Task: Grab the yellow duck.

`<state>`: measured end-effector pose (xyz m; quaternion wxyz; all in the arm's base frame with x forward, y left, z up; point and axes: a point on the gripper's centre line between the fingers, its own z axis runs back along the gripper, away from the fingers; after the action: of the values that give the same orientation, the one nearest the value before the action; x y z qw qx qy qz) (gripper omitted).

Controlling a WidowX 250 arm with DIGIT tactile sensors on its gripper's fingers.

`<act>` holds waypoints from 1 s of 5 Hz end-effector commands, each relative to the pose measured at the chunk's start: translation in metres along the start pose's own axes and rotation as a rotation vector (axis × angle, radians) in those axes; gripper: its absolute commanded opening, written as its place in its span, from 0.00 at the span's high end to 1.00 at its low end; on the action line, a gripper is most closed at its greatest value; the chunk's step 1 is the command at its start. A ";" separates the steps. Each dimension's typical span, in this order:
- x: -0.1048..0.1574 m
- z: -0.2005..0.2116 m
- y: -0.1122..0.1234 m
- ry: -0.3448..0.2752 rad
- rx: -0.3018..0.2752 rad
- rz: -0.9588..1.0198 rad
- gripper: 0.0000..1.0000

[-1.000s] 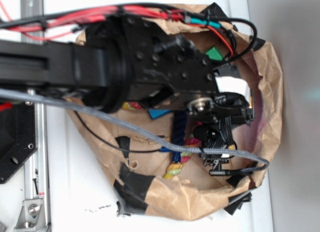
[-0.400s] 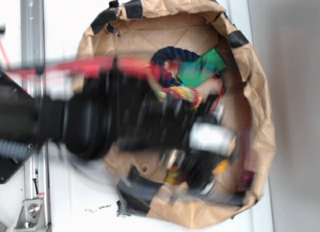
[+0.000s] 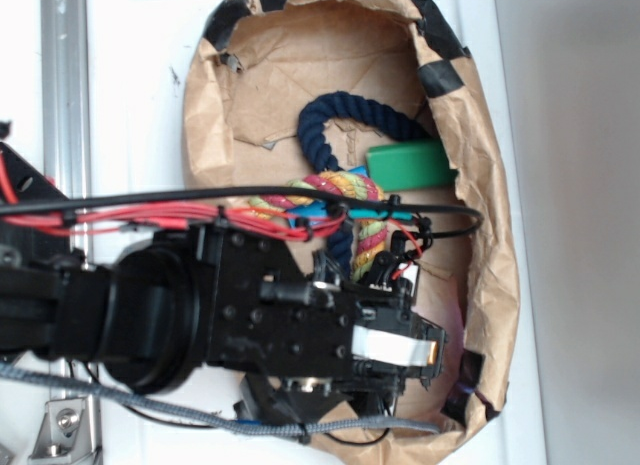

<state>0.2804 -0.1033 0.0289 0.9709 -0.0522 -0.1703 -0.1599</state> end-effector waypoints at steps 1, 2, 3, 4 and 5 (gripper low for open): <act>0.028 0.028 -0.005 -0.026 -0.081 -0.102 1.00; 0.026 0.037 -0.001 -0.002 -0.086 -0.073 1.00; 0.025 0.041 0.004 0.015 -0.072 -0.074 1.00; 0.026 0.061 0.024 -0.009 -0.022 -0.034 1.00; 0.027 0.094 0.045 -0.067 0.017 0.018 1.00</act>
<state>0.2791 -0.0523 0.0998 0.9726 -0.0519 -0.1629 -0.1576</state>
